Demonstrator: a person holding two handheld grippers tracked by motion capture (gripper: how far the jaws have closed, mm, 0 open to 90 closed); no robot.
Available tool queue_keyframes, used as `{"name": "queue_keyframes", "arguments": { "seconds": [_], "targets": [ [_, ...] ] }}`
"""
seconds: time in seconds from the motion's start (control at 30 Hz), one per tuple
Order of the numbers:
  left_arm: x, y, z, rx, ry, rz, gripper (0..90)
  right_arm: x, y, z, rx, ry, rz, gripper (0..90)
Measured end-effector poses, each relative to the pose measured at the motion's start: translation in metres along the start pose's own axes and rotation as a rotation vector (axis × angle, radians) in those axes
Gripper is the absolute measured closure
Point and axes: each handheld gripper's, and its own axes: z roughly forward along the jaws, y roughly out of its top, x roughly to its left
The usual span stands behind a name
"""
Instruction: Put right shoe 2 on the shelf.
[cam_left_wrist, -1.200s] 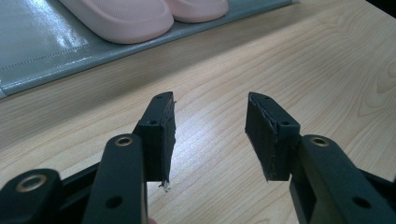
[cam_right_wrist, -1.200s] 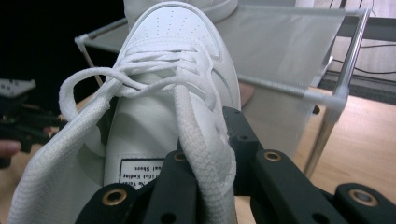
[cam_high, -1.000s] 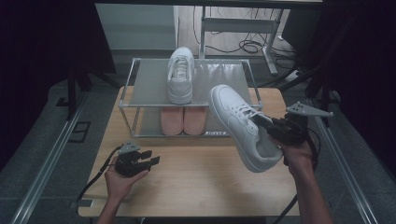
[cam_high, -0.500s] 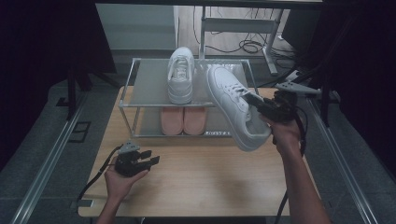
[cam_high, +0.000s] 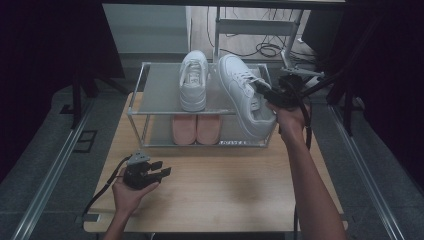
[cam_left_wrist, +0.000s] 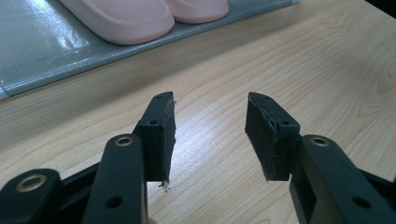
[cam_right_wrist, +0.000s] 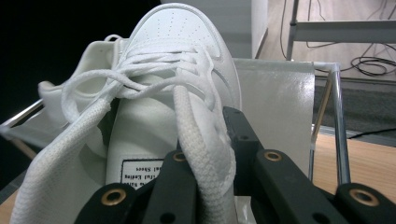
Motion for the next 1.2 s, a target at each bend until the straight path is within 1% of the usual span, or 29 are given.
{"name": "queue_keyframes", "arguments": {
  "seconds": [0.2, 0.47, 0.5, 0.53, 0.57, 0.6, 0.67, 0.8, 0.87, 0.9, 0.93, 1.0, 1.07, 1.17, 1.2],
  "targets": [
    [0.000, 0.000, 0.000, 0.000, 0.000, 0.000, 53.3, 0.001, 0.011, 0.016, 0.023, -0.036, 0.003, 82.8],
    [0.001, 0.000, -0.001, -0.001, 0.001, 0.002, 53.3, 0.004, 0.028, 0.042, 0.047, -0.100, 0.027, 82.6],
    [0.001, 0.000, -0.001, -0.003, 0.000, 0.001, 53.3, 0.005, 0.033, 0.049, 0.057, -0.109, 0.037, 82.6],
    [0.001, 0.000, -0.001, -0.004, 0.002, 0.001, 53.3, 0.005, 0.033, 0.049, 0.057, -0.109, 0.037, 82.6],
    [0.001, 0.001, -0.002, -0.005, 0.002, 0.000, 53.3, 0.007, 0.038, 0.057, 0.068, -0.120, 0.040, 82.6],
    [0.001, 0.001, -0.002, -0.007, 0.001, -0.001, 53.3, 0.007, 0.038, 0.057, 0.068, -0.120, 0.040, 82.6],
    [0.001, 0.001, -0.002, -0.007, 0.000, -0.001, 53.3, 0.009, 0.043, 0.066, 0.077, -0.138, 0.037, 82.4],
    [0.002, 0.001, -0.002, -0.007, 0.001, 0.002, 53.3, 0.013, 0.052, 0.086, 0.105, -0.167, 0.050, 82.1],
    [0.002, 0.001, -0.002, -0.007, 0.000, 0.002, 53.3, 0.015, 0.054, 0.097, 0.119, -0.181, 0.054, 82.0],
    [0.002, 0.001, -0.002, -0.006, 0.001, 0.003, 53.3, 0.017, 0.056, 0.108, 0.134, -0.194, 0.057, 81.9],
    [0.002, 0.001, -0.002, -0.006, 0.000, 0.002, 53.3, 0.017, 0.056, 0.108, 0.134, -0.194, 0.057, 81.9],
    [0.002, 0.000, -0.002, -0.005, 0.000, 0.003, 53.3, 0.018, 0.057, 0.120, 0.152, -0.207, 0.060, 81.5],
    [0.002, 0.000, -0.001, -0.005, 0.000, 0.004, 53.3, 0.018, 0.057, 0.127, 0.166, -0.218, 0.066, 81.0],
    [0.002, 0.000, -0.002, -0.006, 0.000, 0.005, 53.3, 0.018, 0.056, 0.141, 0.190, -0.249, 0.072, 79.5],
    [0.002, 0.000, -0.002, -0.007, -0.001, 0.005, 53.3, 0.018, 0.056, 0.141, 0.190, -0.249, 0.072, 79.5]
  ]
}}
